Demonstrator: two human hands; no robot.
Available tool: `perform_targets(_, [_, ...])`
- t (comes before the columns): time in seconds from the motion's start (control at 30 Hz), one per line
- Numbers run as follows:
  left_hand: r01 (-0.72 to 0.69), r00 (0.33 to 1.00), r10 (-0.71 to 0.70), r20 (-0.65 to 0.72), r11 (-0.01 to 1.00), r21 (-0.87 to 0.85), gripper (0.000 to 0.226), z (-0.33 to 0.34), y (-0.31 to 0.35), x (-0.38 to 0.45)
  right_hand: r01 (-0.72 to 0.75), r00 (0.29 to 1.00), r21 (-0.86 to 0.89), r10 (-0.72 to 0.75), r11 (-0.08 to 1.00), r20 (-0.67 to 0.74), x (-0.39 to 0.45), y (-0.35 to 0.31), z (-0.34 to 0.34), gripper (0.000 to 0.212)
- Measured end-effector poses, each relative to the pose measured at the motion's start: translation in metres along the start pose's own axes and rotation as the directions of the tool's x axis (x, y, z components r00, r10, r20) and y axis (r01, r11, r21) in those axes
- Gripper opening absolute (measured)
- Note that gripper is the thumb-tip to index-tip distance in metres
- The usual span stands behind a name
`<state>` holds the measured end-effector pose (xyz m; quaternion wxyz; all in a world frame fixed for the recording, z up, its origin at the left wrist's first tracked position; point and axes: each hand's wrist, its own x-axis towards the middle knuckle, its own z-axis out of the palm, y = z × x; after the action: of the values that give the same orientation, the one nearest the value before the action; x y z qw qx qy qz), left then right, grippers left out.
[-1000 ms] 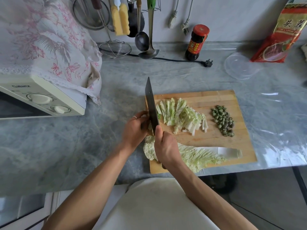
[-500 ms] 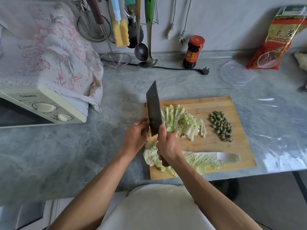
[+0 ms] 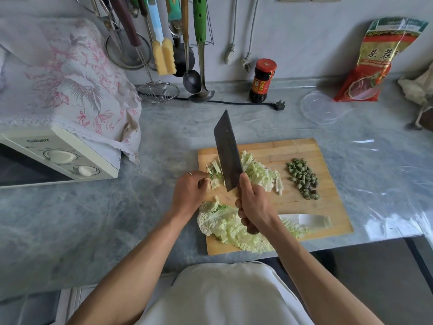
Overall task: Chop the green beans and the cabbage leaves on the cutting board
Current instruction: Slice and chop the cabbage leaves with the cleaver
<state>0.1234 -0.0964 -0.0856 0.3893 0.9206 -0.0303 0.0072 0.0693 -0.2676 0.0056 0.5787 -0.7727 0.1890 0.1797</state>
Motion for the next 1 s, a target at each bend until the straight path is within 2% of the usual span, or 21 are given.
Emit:
perform_targets(0.13, [0.047,0.999,-0.049,-0.015,0.986,-0.160,0.015,0.000,0.017,0.003,-0.004,1.000,0.043,0.005,0.999,-0.027,-0.008,0.008,-0.015,0.058])
perform_targets(0.2, [0.117,0.990,-0.128,-0.053,0.977,-0.178,0.020,-0.003,0.022,0.006,0.018,0.999,0.035,-0.017,0.999,-0.047,-0.011,0.011,-0.023,0.059])
perform_targets(0.27, [0.212,0.976,-0.216,-0.009,0.965,-0.154,0.029,-0.001,0.028,0.009,0.047,0.996,-0.016,-0.048,0.999,-0.075,-0.012,0.013,-0.032,0.056])
perform_targets(0.33, [0.294,0.955,-0.290,0.069,0.955,-0.049,0.041,0.006,0.039,0.012,0.049,0.993,-0.093,-0.058,0.994,-0.106,-0.013,0.015,-0.041,0.052])
perform_targets(0.4, [0.306,0.938,-0.324,0.122,0.941,0.141,0.051,0.015,0.053,0.012,0.047,0.987,-0.174,-0.072,0.984,-0.146,-0.013,0.015,-0.051,0.061])
perform_targets(0.43, [0.320,0.927,-0.345,0.148,0.932,0.172,0.053,0.021,0.061,0.012,0.069,0.981,-0.223,-0.107,0.972,-0.162,-0.013,0.014,-0.056,0.066])
perform_targets(0.53, [0.342,0.912,-0.351,0.213,0.937,0.076,0.057,0.031,0.086,0.013,0.119,0.962,-0.352,-0.196,0.928,-0.191,-0.017,0.015,-0.072,0.068])
perform_targets(0.63, [0.379,0.913,-0.368,0.176,0.925,-0.031,0.056,0.033,0.093,0.014,0.115,0.951,-0.418,-0.221,0.901,-0.215,-0.022,0.023,-0.085,0.064])
perform_targets(0.8, [0.341,0.936,-0.349,0.056,0.933,0.113,0.057,0.031,0.081,0.029,0.057,0.930,-0.484,-0.223,0.873,-0.293,-0.026,0.039,-0.094,0.055])
perform_targets(0.9, [0.277,0.940,-0.315,0.132,0.930,0.243,0.068,0.039,0.081,0.034,0.005,0.931,-0.475,-0.178,0.880,-0.319,-0.020,0.050,-0.096,0.057])
perform_targets(1.0, [0.167,0.943,-0.239,0.232,0.942,0.291,0.078,0.053,0.087,0.030,-0.043,0.946,-0.478,-0.118,0.877,-0.302,-0.019,0.055,-0.094,0.055])
